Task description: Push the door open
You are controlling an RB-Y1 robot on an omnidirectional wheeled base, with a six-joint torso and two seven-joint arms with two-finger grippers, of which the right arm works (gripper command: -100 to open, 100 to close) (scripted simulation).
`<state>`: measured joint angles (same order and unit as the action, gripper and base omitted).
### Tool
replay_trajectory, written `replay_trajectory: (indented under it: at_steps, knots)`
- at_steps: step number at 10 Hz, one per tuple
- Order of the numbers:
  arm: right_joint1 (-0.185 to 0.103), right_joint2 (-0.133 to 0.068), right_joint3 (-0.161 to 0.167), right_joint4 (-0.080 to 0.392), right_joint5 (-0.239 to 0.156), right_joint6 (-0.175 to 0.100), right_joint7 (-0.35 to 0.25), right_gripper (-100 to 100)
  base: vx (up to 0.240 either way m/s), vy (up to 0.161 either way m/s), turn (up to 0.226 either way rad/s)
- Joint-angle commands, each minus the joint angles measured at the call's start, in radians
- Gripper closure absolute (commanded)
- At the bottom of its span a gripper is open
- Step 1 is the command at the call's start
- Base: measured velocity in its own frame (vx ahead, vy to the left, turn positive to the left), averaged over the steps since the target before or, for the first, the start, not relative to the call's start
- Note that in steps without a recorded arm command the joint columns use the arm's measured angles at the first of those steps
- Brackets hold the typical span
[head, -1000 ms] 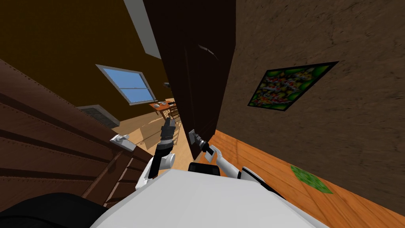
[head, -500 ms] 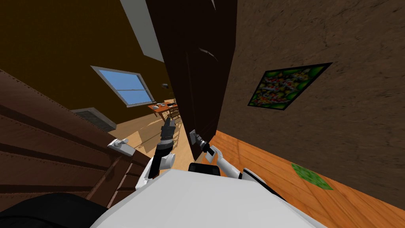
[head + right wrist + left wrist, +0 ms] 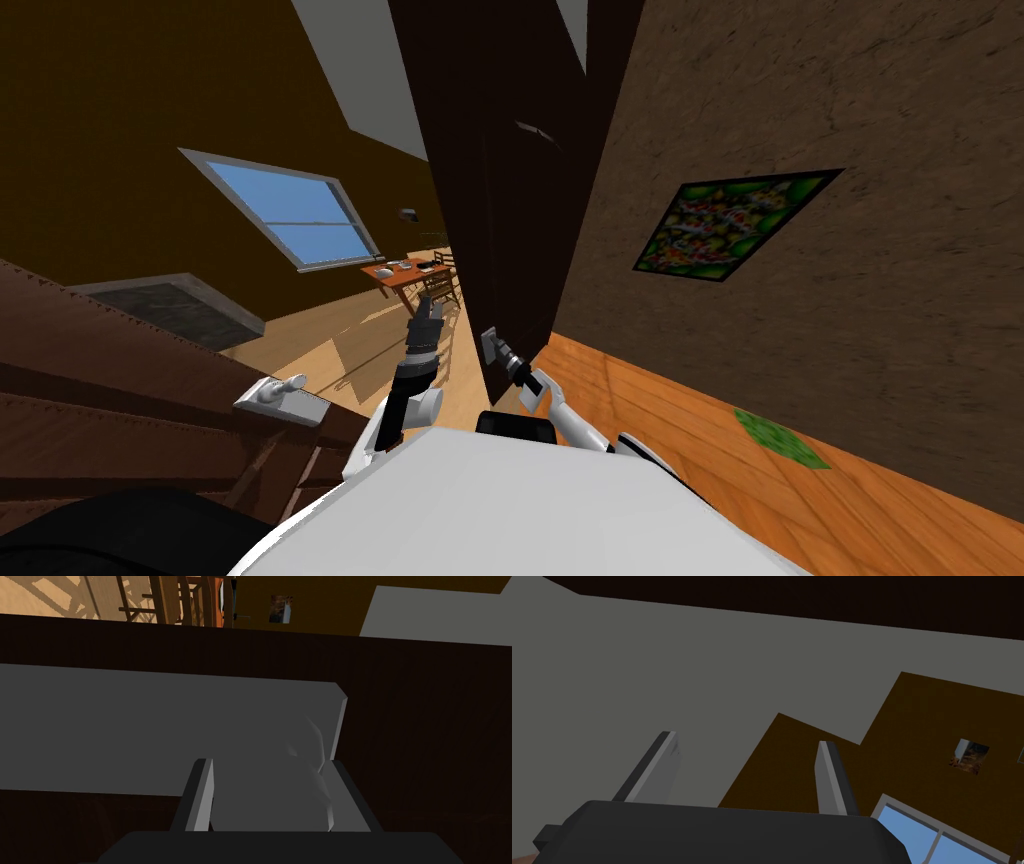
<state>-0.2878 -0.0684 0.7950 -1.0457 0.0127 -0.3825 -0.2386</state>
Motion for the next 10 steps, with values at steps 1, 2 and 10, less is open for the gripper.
replay_trajectory:
  at_steps: [1,2,10]
  knots:
    - [0.01,-0.003,-0.025,-0.01,0.015,0.011,0.0,100,0.095,0.169,-0.082]
    - [0.021,0.0,-0.04,-0.017,0.031,0.016,-0.001,100,0.095,0.183,-0.127]
    - [0.092,0.039,-0.13,-0.057,0.125,0.042,-0.004,100,0.09,0.163,-0.116]
